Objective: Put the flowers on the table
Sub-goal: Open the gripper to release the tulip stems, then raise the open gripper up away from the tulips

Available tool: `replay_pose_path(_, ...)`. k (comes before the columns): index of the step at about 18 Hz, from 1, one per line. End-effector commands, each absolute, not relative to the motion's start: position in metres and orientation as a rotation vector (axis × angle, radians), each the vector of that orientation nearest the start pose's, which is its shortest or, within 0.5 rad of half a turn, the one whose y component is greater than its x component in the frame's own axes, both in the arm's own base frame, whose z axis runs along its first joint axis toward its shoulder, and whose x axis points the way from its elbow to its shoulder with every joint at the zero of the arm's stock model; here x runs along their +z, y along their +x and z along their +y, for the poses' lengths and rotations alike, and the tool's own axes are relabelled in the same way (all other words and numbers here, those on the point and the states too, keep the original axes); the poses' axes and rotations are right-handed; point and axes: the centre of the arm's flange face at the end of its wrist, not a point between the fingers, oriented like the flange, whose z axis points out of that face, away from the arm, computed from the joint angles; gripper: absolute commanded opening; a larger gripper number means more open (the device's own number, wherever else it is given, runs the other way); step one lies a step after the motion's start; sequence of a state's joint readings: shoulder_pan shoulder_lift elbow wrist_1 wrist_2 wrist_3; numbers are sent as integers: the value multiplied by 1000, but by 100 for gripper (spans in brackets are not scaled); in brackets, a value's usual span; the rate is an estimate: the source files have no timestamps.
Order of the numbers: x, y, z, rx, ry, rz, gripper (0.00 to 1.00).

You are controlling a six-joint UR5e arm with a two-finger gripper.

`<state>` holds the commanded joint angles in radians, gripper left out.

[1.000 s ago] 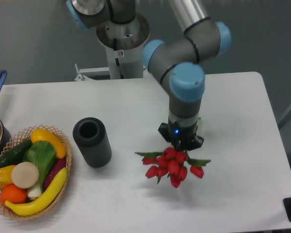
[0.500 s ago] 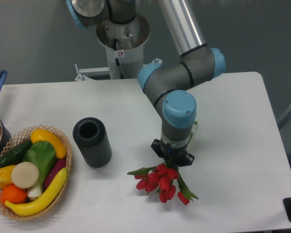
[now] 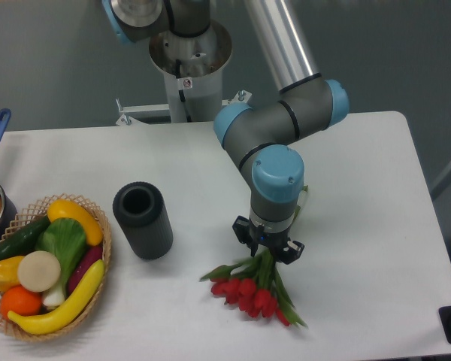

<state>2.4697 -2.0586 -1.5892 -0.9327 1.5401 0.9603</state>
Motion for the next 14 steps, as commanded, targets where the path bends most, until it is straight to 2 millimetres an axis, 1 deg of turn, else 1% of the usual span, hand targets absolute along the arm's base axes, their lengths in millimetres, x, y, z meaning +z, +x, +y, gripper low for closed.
replay_pose_path(1,265,-428,512,139,-3031,92,100)
replay_pose_path(5,296,-427,504,200,-3002,82,100)
replay_pose_path(7,311,-435,493,229,-2985,55,100)
replay_pose_path(9,318,-437,490,247,-2979,69,100)
replay_pose_path(11,329,-445,479,271,-2975,73,100)
replay_pose_path(12,335,-449,470,281,-2973,69,100)
replay_pose_path(14,346,-449,456,297,-2974,98,100)
